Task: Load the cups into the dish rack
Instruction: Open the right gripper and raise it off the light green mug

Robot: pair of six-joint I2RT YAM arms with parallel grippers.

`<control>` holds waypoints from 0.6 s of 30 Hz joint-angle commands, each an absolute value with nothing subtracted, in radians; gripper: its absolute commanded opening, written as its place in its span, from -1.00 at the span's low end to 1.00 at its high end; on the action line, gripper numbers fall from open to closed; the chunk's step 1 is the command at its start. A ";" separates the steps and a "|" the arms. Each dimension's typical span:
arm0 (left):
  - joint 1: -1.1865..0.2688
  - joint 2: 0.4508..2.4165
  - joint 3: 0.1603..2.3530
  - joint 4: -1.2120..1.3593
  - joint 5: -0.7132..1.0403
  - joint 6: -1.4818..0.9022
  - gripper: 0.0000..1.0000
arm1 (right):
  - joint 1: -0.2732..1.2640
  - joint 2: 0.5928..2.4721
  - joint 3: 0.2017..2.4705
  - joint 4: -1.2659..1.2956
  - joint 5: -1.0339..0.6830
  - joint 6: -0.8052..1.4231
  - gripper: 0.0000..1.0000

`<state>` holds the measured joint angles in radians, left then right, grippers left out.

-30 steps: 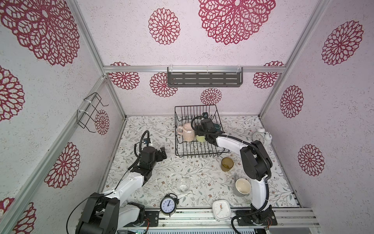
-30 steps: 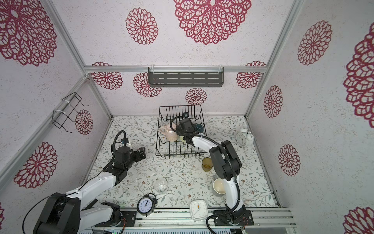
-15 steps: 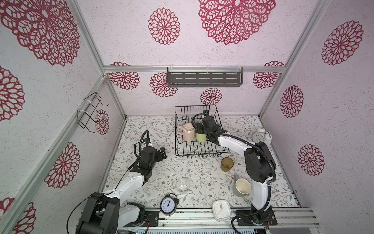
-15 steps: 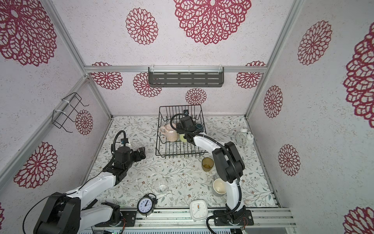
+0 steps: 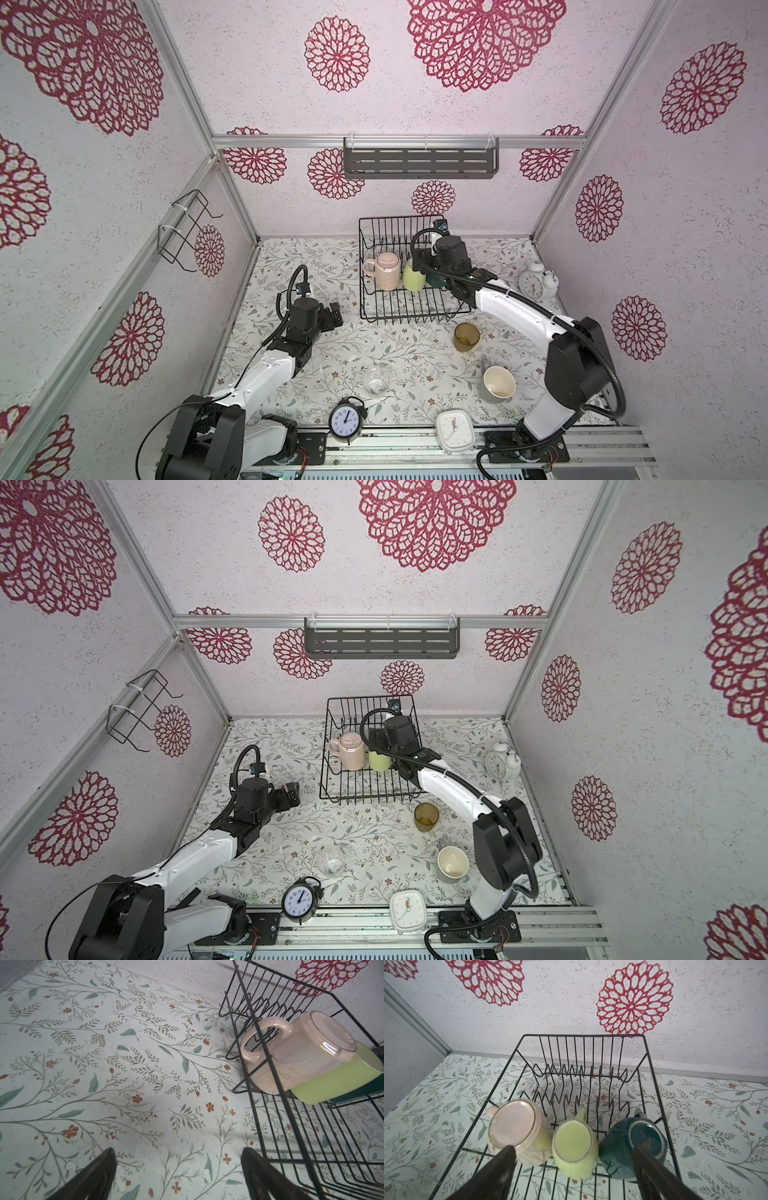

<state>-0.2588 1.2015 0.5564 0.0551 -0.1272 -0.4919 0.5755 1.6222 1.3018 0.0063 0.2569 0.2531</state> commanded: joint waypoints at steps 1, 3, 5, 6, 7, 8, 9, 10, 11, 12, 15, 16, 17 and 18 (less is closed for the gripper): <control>-0.259 1.162 0.622 -0.122 0.015 -0.513 0.99 | 0.568 1.524 1.236 -0.040 0.240 0.231 0.97; -0.274 1.108 0.612 -0.163 0.081 -0.526 0.92 | 0.568 1.463 1.175 -0.034 0.253 0.220 0.97; -0.308 1.034 0.610 -0.225 0.094 -0.535 0.91 | 0.566 1.398 1.102 -0.013 0.268 0.220 0.98; -0.328 0.994 0.613 -0.262 0.092 -0.535 0.92 | 0.565 1.362 1.069 -0.007 0.285 0.227 0.97; -0.351 0.956 0.617 -0.296 0.085 -0.538 0.92 | 0.564 1.330 1.038 -0.007 0.319 0.257 0.98; -0.369 0.927 0.621 -0.320 0.080 -0.545 0.93 | 0.561 1.303 1.010 -0.007 0.336 0.282 0.98; -0.389 0.902 0.625 -0.341 0.074 -0.561 0.94 | 0.555 1.279 0.982 -0.005 0.341 0.304 0.98; -0.407 0.883 0.629 -0.351 0.072 -0.577 0.94 | 0.545 1.265 0.973 -0.030 0.337 0.337 0.98; -0.424 0.872 0.629 -0.353 0.073 -0.590 0.94 | 0.533 1.262 0.977 -0.073 0.326 0.367 0.98; -0.438 0.865 0.630 -0.356 0.078 -0.601 0.94 | 0.518 1.262 0.986 -0.127 0.308 0.406 0.98; -0.476 0.872 0.635 -0.370 0.060 -0.626 0.93 | 0.485 1.252 0.958 -0.245 0.268 0.542 0.94; -0.487 0.879 0.635 -0.372 0.055 -0.632 0.92 | 0.485 1.237 0.937 -0.268 0.258 0.569 0.93; -0.498 0.888 0.635 -0.373 0.051 -0.639 0.91 | 0.485 1.224 0.923 -0.301 0.259 0.594 0.91; -0.513 0.900 0.635 -0.373 0.045 -0.646 0.90 | 0.486 1.202 0.905 -0.340 0.267 0.633 0.91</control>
